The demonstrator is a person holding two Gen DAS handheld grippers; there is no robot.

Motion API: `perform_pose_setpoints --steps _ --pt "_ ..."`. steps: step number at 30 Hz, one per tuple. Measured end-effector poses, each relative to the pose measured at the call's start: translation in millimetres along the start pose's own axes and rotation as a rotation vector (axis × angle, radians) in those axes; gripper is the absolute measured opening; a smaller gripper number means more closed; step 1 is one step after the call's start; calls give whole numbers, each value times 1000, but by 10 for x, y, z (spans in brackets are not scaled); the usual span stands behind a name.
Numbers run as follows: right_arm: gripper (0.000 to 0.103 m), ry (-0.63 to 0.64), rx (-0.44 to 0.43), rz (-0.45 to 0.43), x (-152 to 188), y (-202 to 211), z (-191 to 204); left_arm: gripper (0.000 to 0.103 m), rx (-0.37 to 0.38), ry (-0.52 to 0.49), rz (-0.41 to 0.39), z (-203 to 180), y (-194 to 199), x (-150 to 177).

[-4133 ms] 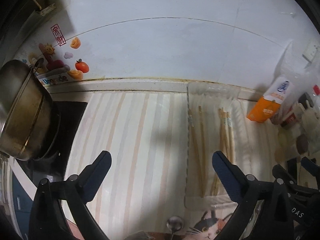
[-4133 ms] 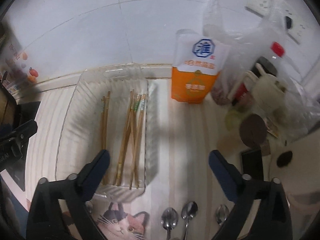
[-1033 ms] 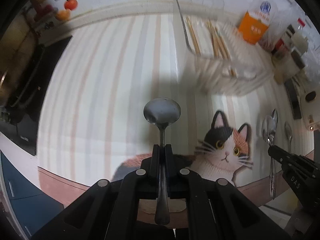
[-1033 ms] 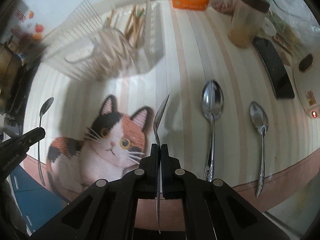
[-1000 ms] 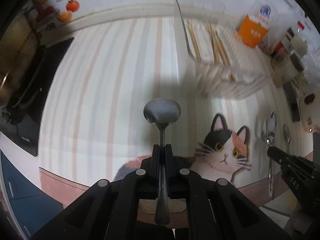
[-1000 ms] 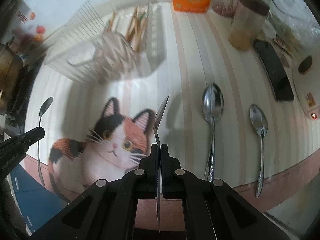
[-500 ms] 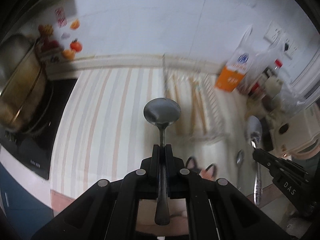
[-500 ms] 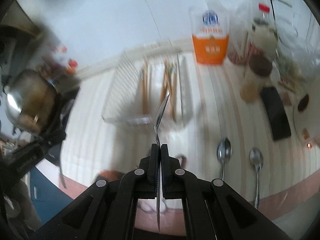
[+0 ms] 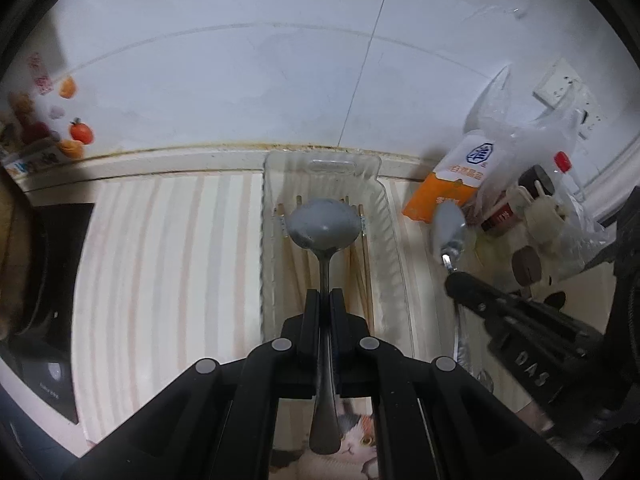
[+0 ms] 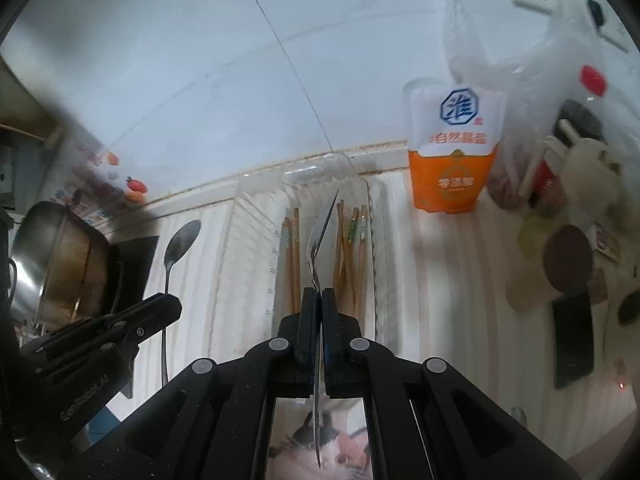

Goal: Organize utensils
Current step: 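Lift both held spoons and carry them over the clear basket, then lower both spoons into the basket and open both tools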

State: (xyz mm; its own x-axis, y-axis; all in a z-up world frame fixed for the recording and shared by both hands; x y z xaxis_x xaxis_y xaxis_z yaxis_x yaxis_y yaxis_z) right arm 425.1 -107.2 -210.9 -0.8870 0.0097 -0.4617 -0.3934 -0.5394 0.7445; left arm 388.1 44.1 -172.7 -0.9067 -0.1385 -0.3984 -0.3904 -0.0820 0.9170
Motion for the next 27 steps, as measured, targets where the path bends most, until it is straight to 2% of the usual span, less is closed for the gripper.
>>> perform_pose_setpoints --steps 2,5,9,12,15,16,17,18,20,22,27 --pt "2 -24 4 29 -23 -135 -64 3 1 -3 18 -3 -102 -59" --pt "2 -54 -34 74 -34 -358 -140 5 31 -9 67 -15 -252 -116" --pt "5 -91 -45 113 -11 -521 -256 7 36 29 87 33 -308 -127" --pt "10 -98 -32 100 26 -456 -331 7 -24 40 70 99 -263 -100" --pt "20 -102 -8 69 94 -274 -404 17 -87 39 47 166 -189 -44" --pt "23 -96 5 57 128 -194 -426 26 -103 44 30 194 -149 -22" --pt "29 -90 19 43 170 -106 -447 42 -117 46 12 211 -107 9" --pt "34 -86 40 24 230 7 -483 52 -137 47 -14 226 -48 55" --pt "38 -96 69 -15 366 246 -584 92 -167 54 -63 245 31 117" --pt "44 -119 109 -44 552 510 -738 103 -176 56 -109 241 104 209" --pt "49 -162 201 -32 927 918 -1168 103 -210 36 -112 74 86 565"
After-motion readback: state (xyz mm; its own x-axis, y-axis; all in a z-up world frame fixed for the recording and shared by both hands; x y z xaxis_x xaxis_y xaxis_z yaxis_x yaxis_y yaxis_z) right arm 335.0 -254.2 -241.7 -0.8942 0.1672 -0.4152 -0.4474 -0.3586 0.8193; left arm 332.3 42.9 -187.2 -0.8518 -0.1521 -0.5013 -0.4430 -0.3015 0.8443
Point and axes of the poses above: each gripper's, at about its wrist camera, not at the fingertips, and y roughly against the way its jaws point, z to its left, x to its underside, the point moved 2 cm from there along -y, roughly the way its jaws point, and after that the axes turned 12 degrees about -x, right-handed, at the moved point
